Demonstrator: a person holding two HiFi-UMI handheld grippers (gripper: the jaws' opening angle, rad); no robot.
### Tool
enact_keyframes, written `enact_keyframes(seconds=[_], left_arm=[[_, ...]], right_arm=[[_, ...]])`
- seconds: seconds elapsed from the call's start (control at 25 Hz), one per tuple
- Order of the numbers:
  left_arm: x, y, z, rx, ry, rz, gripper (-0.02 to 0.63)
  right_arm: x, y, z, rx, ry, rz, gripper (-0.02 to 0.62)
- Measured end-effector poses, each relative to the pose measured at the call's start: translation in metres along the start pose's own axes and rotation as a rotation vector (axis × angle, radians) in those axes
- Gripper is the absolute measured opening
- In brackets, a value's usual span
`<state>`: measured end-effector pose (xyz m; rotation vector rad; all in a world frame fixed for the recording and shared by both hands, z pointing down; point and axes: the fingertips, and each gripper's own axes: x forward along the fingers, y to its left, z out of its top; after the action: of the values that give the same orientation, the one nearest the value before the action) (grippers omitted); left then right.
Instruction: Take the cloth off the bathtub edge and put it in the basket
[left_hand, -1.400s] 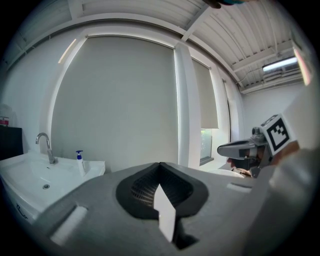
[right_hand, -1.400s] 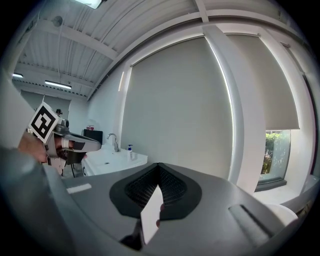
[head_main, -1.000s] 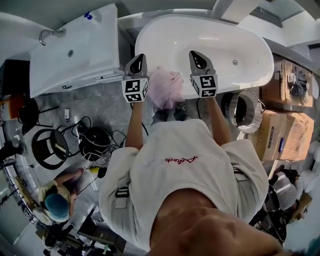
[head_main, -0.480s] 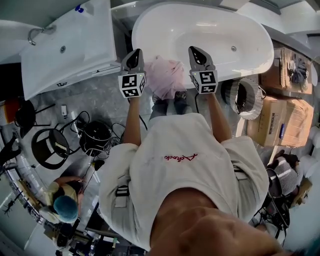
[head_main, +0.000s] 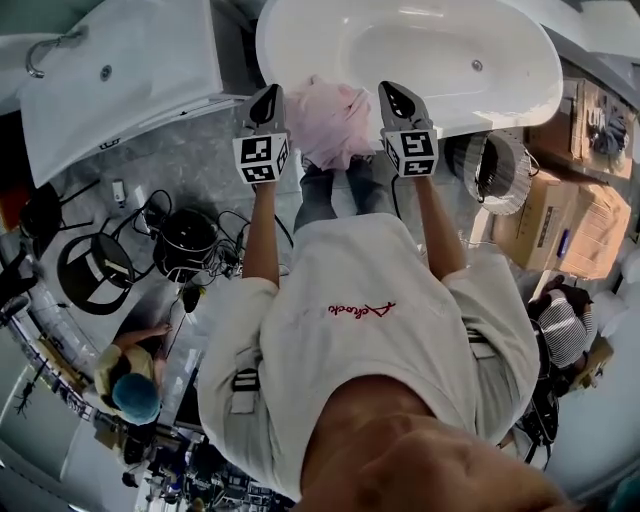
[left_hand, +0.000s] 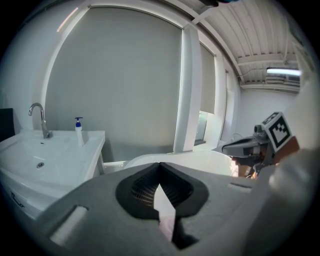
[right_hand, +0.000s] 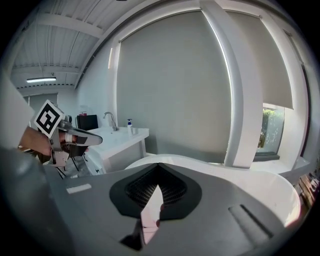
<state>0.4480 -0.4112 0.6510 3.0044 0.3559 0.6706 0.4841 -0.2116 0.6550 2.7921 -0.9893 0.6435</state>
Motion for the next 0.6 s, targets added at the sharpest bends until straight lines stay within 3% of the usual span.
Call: enact_keyframes(seconds=[0.6], left_arm=[[0.023, -0.003, -0.1, -0.073, 0.153, -0.045, 0.0]], right_arm=[[0.016, 0.031, -0.101, 0.094, 0.171, 0.069, 0.008]])
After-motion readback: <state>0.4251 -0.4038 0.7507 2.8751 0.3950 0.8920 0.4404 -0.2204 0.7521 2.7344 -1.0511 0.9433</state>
